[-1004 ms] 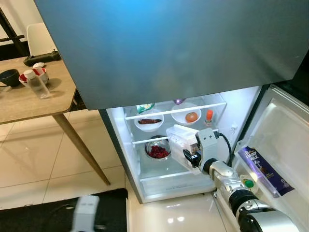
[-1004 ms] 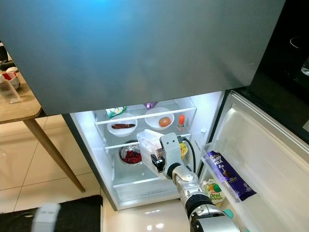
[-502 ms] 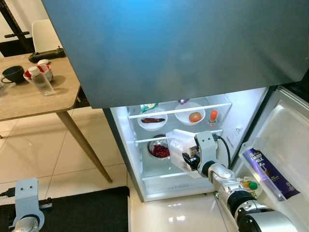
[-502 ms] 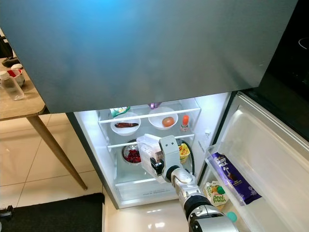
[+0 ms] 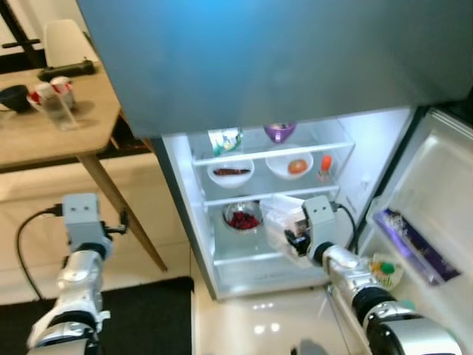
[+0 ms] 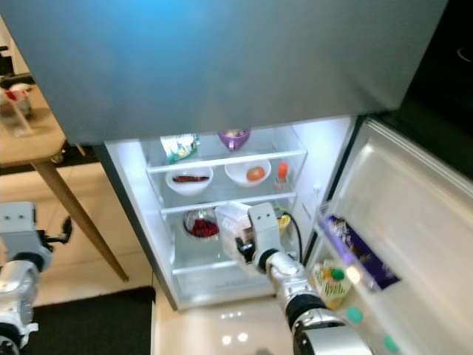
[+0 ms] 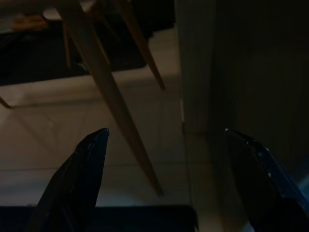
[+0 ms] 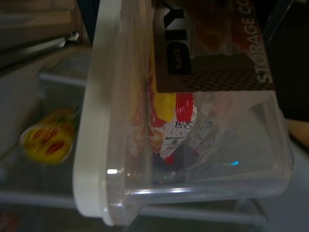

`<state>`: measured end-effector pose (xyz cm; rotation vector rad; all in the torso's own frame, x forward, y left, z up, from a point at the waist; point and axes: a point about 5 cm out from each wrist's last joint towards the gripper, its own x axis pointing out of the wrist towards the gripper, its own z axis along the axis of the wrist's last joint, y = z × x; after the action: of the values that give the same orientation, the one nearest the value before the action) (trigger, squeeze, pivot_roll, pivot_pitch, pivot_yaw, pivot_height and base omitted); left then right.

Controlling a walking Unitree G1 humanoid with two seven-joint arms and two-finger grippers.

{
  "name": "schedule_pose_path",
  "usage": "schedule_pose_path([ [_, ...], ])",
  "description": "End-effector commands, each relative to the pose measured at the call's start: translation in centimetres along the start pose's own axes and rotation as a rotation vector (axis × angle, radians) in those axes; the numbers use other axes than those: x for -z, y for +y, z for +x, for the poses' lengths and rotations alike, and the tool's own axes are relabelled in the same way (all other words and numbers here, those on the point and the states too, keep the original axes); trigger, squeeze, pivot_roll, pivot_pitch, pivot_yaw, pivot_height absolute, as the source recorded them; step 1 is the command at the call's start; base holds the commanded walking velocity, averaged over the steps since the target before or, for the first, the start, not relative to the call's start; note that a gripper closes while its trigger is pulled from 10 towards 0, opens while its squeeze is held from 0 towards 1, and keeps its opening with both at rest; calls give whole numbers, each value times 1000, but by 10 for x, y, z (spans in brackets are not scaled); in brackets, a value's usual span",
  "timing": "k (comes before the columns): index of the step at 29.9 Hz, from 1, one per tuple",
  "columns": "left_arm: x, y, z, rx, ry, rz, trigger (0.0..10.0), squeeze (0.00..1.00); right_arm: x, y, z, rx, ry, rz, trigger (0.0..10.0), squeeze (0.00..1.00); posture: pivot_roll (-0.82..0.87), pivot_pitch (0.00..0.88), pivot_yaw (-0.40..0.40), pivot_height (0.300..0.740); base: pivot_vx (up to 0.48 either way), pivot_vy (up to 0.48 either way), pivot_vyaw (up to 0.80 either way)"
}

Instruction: Restocking fridge

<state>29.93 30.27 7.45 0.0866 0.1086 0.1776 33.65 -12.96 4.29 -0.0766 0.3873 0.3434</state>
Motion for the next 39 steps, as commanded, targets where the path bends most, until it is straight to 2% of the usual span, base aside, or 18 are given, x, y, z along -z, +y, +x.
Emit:
schedule_pose_path([
  [1, 10, -10, -4, 36, 23, -15, 10000, 0, -2, 3, 1, -6, -8, 7, 10000, 0, -88, 57, 43, 595, 0, 0, 0],
  [3, 15, -21, -6, 83, 29, -28, 10000, 0, -3, 3, 1, -6, -19, 9, 10000, 0, -87, 57, 42, 586, 0, 0, 0],
  [4, 22, -38, -9, 151, 38, -37, 10000, 0, -5, 3, 1, -11, -39, 12, 10000, 0, -87, 57, 41, 586, 0, 0, 0],
  [6, 22, -38, -9, 151, 38, -37, 10000, 0, -5, 3, 1, -11, -39, 12, 10000, 0, -87, 57, 41, 586, 0, 0, 0],
  [8, 26, -57, -12, 221, 29, -63, 10000, 0, -10, 5, 2, -34, -76, 19, 10000, 0, -87, 60, 39, 586, 0, 0, 0],
  [11, 26, -64, -12, 251, 20, -69, 10000, 0, -12, 6, 2, -41, -87, 23, 10000, 0, -87, 62, 38, 586, 0, 0, 0],
  [14, 23, -77, -13, 309, -9, -72, 10000, 0, -17, 8, 3, -56, -107, 30, 10000, 0, -88, 64, 37, 586, 0, 0, 0],
  [15, 18, -86, -12, 347, -40, -79, 10000, 0, -21, 9, 4, -70, -125, 36, 10000, 0, -87, 68, 38, 586, 0, 0, 0],
  [16, 18, -86, -12, 347, -40, -79, 10000, 0, -21, 9, 4, -70, -125, 36, 10000, 0, -87, 68, 38, 586, 0, 0, 0],
  [18, 3, -106, -11, 435, -116, -97, 10000, 0, -32, 13, 6, -108, -167, 42, 10000, 0, -87, 74, 37, 581, 0, 0, 0],
  [19, 3, -106, -11, 435, -116, -97, 10000, 0, -32, 13, 6, -108, -167, 42, 10000, 0, -87, 74, 37, 581, 0, 0, 0],
  [21, -8, -126, -13, 526, -173, -99, 10000, 0, -41, 17, 8, -145, -203, 43, 10000, 0, -87, 74, 37, 571, 0, 0, 0],
  [22, -8, -126, -13, 526, -173, -99, 10000, 0, -41, 17, 8, -145, -203, 43, 10000, 0, -87, 74, 37, 571, 0, 0, 0],
  [23, -10, -137, -16, 567, -187, -105, 10000, 0, -46, 19, 8, -163, -220, 43, 10000, 0, -86, 76, 39, 566, 0, 0, 0],
  [24, -10, -137, -16, 567, -187, -105, 10000, 0, -46, 19, 8, -163, -220, 43, 10000, 0, -86, 76, 39, 566, 0, 0, 0],
  [27, -6, -164, -29, 670, -189, -117, 10000, 0, -56, 25, 9, -208, -268, 37, 10000, 0, -92, 79, 45, 551, 0, 0, 0],
  [33, -2, -179, -41, 711, -189, -131, 10000, 0, -70, 26, 7, -269, -335, 15, 10000, 0, -93, 83, 48, 526, 0, 0, 0],
  [39, -9, -178, -42, 672, -233, -128, 10000, 0, -89, 24, 5, -312, -394, -25, 10000, 0, -94, 88, 46, 501, 0, 0, 0],
])
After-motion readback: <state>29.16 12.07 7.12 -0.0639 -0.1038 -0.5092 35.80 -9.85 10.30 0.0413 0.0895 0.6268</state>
